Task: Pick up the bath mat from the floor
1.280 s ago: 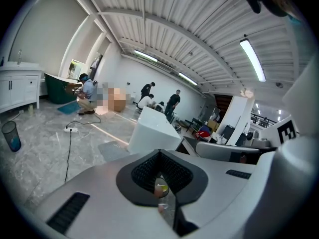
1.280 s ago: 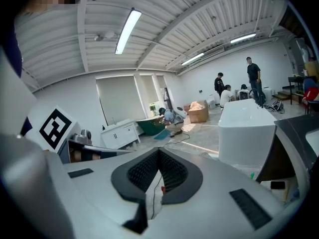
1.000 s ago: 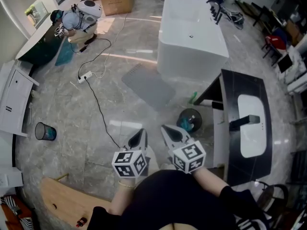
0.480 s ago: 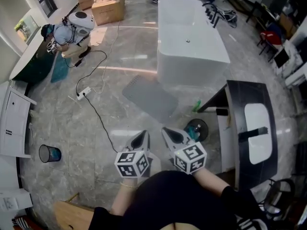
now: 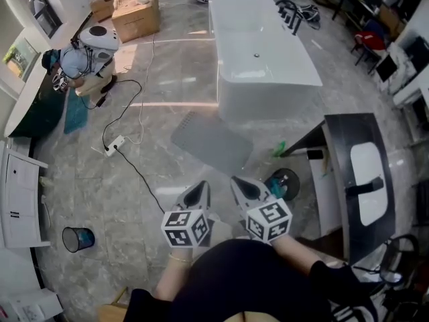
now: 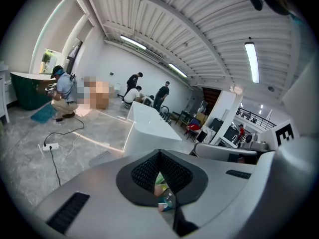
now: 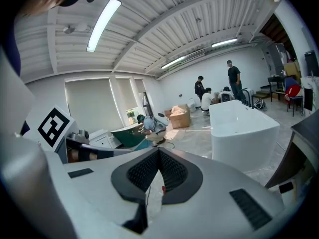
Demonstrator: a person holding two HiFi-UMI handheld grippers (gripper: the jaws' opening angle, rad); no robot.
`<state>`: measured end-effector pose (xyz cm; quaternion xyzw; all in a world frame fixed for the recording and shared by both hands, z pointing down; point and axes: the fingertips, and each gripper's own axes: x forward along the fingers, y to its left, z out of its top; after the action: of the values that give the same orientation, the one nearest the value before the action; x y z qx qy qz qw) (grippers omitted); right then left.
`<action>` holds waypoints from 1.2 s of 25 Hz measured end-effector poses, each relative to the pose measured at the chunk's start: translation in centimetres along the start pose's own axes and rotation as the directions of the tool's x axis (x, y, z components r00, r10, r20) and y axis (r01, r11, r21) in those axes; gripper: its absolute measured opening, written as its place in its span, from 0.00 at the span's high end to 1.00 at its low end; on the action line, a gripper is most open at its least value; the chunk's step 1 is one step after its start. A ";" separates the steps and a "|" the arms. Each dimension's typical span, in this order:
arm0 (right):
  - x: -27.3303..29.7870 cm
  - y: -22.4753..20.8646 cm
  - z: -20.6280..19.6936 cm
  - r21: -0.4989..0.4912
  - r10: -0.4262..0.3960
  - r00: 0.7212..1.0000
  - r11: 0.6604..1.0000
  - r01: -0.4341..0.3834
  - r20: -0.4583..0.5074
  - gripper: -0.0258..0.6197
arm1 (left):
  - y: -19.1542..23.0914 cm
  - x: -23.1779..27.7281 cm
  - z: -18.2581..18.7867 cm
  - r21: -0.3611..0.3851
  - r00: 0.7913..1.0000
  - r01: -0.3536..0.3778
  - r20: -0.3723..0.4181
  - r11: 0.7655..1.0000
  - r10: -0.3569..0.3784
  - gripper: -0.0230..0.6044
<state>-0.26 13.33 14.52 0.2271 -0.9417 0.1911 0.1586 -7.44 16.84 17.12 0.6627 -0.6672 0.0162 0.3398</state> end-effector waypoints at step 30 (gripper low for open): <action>7.8 -9.9 4.7 0.034 -0.144 0.989 0.989 0.145 -0.010 0.94 | 4.0 12.4 5.8 0.002 0.992 0.066 -0.105 0.998 -0.065 0.96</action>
<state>-3.03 0.26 16.22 0.2967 -0.9186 0.1964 0.1718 -12.17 3.76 20.32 0.6834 -0.6263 0.0416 0.3727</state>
